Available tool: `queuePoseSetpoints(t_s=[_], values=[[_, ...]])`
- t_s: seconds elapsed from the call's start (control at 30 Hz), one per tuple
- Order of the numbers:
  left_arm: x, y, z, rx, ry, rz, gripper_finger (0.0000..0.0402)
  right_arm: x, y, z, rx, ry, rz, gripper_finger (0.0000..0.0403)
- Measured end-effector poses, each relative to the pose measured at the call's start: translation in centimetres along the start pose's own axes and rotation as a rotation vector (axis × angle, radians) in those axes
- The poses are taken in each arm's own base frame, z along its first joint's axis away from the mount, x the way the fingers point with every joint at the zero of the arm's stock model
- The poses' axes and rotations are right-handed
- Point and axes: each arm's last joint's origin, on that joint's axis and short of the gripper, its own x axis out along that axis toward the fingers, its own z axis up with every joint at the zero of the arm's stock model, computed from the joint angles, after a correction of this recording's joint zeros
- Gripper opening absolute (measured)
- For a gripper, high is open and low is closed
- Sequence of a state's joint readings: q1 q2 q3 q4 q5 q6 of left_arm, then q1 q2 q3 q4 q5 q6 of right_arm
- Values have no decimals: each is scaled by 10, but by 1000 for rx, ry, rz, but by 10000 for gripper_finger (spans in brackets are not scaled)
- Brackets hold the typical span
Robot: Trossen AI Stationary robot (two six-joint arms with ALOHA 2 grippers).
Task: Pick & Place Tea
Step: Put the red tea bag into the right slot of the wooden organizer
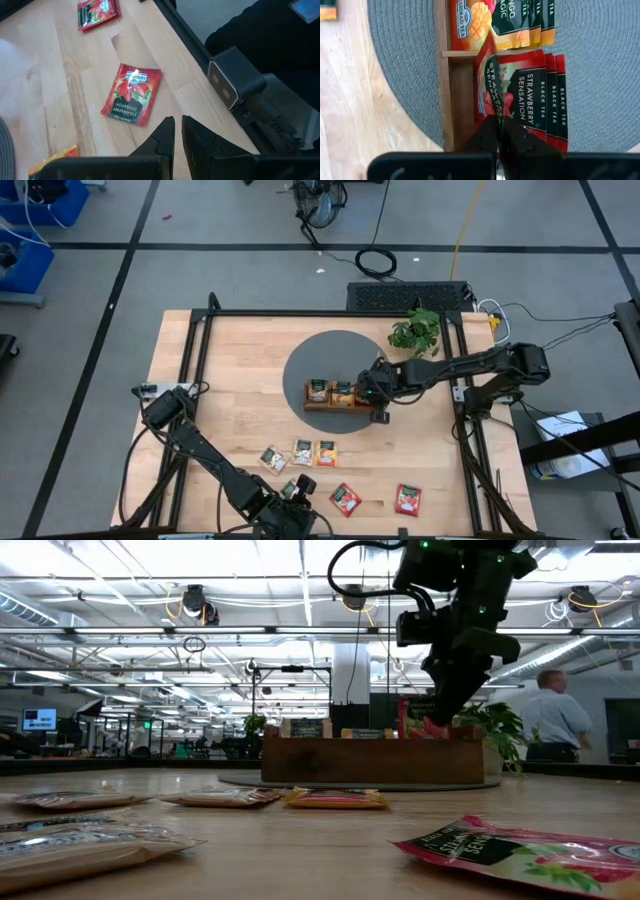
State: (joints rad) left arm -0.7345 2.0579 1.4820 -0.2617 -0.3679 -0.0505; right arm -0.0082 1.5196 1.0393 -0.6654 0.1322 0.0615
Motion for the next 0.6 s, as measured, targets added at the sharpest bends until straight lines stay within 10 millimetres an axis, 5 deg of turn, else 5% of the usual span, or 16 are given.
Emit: queuePoseSetpoints(t_s=[0.6], values=[[0, 0, 0, 0, -1, 1, 42, 8, -11, -9, 214, 46, -17, 6]])
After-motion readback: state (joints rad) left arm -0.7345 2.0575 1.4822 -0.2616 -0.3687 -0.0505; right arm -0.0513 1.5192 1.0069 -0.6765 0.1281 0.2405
